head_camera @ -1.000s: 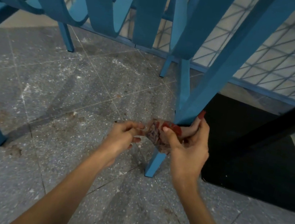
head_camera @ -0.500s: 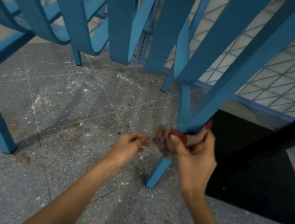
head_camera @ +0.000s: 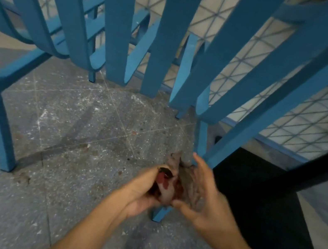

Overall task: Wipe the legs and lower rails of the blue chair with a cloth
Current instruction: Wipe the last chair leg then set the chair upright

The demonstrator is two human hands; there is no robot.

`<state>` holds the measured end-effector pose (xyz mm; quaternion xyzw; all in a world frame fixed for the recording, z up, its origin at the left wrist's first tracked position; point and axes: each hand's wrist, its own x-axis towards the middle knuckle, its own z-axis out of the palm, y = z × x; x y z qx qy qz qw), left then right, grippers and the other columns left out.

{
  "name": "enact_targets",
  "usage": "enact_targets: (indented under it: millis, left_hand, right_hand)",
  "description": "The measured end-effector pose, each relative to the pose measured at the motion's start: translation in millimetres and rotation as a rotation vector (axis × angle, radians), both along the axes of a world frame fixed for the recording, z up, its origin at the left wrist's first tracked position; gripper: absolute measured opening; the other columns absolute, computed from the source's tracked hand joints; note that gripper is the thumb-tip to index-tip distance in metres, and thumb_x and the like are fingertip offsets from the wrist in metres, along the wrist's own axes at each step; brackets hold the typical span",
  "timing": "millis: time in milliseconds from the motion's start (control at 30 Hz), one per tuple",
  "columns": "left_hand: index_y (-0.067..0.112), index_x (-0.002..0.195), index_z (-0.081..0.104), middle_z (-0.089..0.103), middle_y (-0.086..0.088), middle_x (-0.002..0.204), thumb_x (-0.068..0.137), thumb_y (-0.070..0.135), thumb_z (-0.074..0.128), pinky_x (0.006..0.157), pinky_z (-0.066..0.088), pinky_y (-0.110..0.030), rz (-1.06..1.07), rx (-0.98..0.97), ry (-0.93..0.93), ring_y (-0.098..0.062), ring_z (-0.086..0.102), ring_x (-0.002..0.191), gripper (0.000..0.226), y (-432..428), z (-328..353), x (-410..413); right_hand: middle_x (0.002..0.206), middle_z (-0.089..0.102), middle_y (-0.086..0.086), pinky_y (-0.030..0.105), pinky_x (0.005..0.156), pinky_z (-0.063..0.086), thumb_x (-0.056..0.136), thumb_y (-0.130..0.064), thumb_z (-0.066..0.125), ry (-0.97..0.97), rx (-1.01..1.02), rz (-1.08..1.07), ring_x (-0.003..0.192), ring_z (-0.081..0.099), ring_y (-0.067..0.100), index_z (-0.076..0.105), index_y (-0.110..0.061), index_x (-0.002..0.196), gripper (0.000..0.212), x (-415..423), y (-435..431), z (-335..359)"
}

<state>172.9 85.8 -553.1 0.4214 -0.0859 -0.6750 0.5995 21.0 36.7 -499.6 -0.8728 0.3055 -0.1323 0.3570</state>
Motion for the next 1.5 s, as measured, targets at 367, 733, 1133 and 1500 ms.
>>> enact_targets:
  millis: [367, 733, 1133, 1500]
  left_hand:
    - [0.016, 0.132, 0.055, 0.066, -0.013, 0.117, 0.090, 0.001, 0.044, 0.095, 0.046, -0.022, 0.232, -0.142, -1.017, -0.024, 0.063, 0.104, 0.045, -61.2, 12.7, -24.9]
    - [0.018, 0.142, 0.041, 0.056, 0.004, 0.083, 0.094, 0.002, 0.039, 0.050, 0.034, 0.001, 0.078, -0.230, -1.127, 0.005, 0.048, 0.053, 0.051, -42.8, 5.5, -22.9]
    - [0.028, 0.138, 0.045, 0.069, -0.007, 0.093, 0.097, 0.011, 0.039, 0.064, 0.050, -0.018, 0.092, -0.068, -0.962, -0.016, 0.067, 0.078, 0.045, -34.7, 8.3, -22.9]
    - [0.035, 0.147, 0.023, 0.044, 0.001, 0.134, 0.095, 0.005, 0.039, 0.101, 0.040, -0.018, 0.291, -0.368, -1.063, -0.006, 0.048, 0.115, 0.062, -23.7, 56.9, -72.7]
  right_hand:
    - [0.122, 0.060, -0.025, 0.026, 0.097, 0.044, 0.093, -0.030, 0.047, -0.255, 0.010, -0.279, 0.116, 0.054, -0.006, 0.047, -0.041, 0.129, 0.037, -9.2, -40.7, 40.4]
    - [0.107, 0.064, -0.020, 0.032, 0.095, 0.049, 0.098, -0.013, 0.044, -0.241, -0.046, -0.283, 0.108, 0.059, -0.001, 0.056, -0.023, 0.120, 0.027, 0.2, -46.6, 24.6]
    - [0.100, 0.063, -0.031, 0.004, 0.080, 0.045, 0.097, -0.013, 0.048, -0.234, -0.072, -0.278, 0.103, 0.057, -0.013, 0.055, -0.028, 0.119, 0.027, 0.6, -48.2, 22.4]
    - [0.101, 0.068, -0.013, 0.010, 0.079, 0.046, 0.095, 0.000, 0.048, -0.264, -0.064, -0.222, 0.095, 0.063, -0.005, 0.058, -0.020, 0.120, 0.034, -2.6, -56.4, 21.7]
